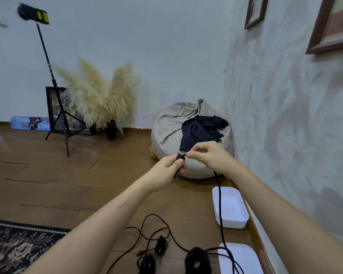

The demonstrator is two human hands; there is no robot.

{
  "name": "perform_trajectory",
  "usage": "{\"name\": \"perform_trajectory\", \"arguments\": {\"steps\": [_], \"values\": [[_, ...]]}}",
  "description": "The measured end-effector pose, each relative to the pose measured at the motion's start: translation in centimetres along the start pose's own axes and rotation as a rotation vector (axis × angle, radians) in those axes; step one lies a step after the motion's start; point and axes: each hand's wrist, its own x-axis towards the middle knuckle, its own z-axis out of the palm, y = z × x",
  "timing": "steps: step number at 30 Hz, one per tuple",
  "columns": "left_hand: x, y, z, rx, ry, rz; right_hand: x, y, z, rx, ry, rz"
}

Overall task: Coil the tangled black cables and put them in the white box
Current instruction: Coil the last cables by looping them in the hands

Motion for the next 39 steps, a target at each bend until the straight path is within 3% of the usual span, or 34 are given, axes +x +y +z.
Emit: {"name": "perform_trajectory", "arguments": {"steps": [3, 6, 10, 13, 18, 29, 32, 35, 39], "values": [[0.6, -1.2, -0.9, 0.056, 0.170, -0.042, -0.7, 0.1, -0.8, 0.076, -0.136, 0.074], [0.9, -1.7, -2.0, 0.066, 0.237, -0.069, -0.4, 0.1, -0.9, -0.021, -0.098, 0.004], [0.8, -1.0, -1.8, 0.012, 0.120, -0.057, 1.0, -0.2, -1.2, -0.018, 0.181, -0.115], [0.3, 0.5, -1.3, -0.085, -0.010, -0.020, 1.3, 0.1, -1.6, -0.051, 0.288, -0.108], [-0.5, 1.5, -0.7, -0.190, -0.128, -0.005, 0.7, 1.8, -0.5, -0.033, 0.278, -0.022], [-0.4, 2.5, -1.4, -0.438, -0.191, 0.016, -1.0, 0.4, 2.5, 0.350, 0.134, 0.092], [0.3, 2.6, -1.5, -0.602, -0.070, 0.005, -1.5, -0.7, 5.1, 0.433, 0.033, 0.148], [0.8, 2.0, -1.5, -0.755, 0.144, -0.031, -1.3, -0.5, 7.6, 0.182, -0.103, 0.141], [1.2, 1.1, -1.4, -0.691, 0.281, -0.066, -1.2, -1.2, 8.6, 0.126, -0.231, 0.177]]}}
